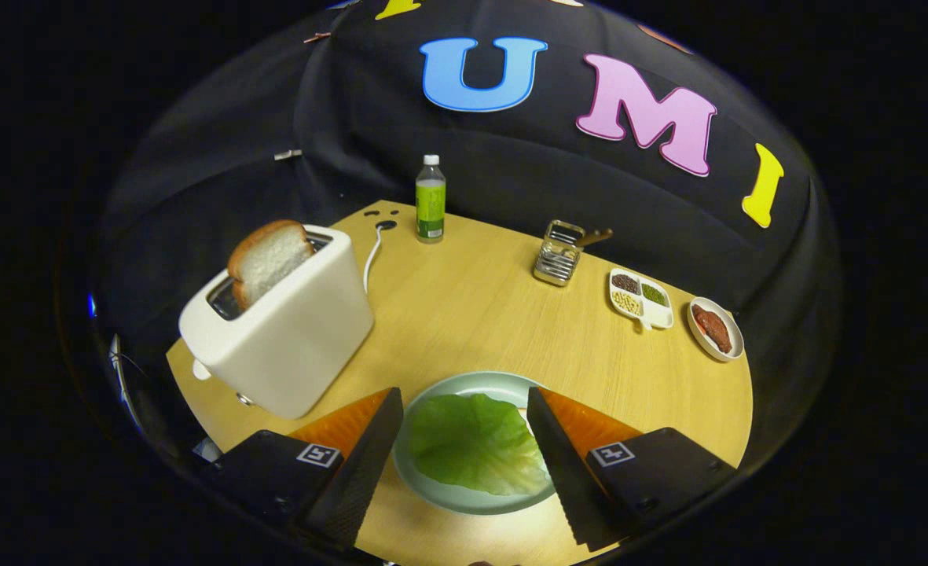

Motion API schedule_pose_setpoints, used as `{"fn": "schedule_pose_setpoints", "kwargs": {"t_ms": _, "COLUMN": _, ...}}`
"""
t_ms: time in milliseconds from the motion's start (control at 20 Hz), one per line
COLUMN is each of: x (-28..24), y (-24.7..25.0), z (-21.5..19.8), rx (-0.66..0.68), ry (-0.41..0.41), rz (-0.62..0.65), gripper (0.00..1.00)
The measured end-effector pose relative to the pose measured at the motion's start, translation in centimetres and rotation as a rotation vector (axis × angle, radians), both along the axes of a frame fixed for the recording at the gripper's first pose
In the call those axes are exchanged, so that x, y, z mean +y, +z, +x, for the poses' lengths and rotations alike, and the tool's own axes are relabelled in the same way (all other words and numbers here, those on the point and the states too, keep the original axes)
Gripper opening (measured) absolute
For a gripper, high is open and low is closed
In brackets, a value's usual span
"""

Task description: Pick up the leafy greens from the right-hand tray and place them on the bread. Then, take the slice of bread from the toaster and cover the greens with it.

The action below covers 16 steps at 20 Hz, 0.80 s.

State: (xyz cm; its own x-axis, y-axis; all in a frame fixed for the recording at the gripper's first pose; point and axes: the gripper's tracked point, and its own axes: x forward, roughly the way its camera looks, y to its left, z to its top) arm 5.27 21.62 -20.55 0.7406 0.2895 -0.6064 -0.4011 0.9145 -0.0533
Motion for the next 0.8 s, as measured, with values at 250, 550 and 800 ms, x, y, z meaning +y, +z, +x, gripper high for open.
{"fn": "schedule_pose_setpoints", "kwargs": {"t_ms": 250, "x": 5.2, "y": 4.7, "z": -0.7, "rx": -0.046, "ry": 0.085, "rz": 0.073, "gripper": 0.99}}
{"fn": "schedule_pose_setpoints", "kwargs": {"t_ms": 550, "x": 11.0, "y": 8.8, "z": -0.6, "rx": -0.102, "ry": 0.173, "rz": 0.12, "gripper": 0.99}}
{"fn": "schedule_pose_setpoints", "kwargs": {"t_ms": 800, "x": 16.0, "y": 8.3, "z": -0.3, "rx": -0.077, "ry": 0.23, "rz": 0.137, "gripper": 0.99}}
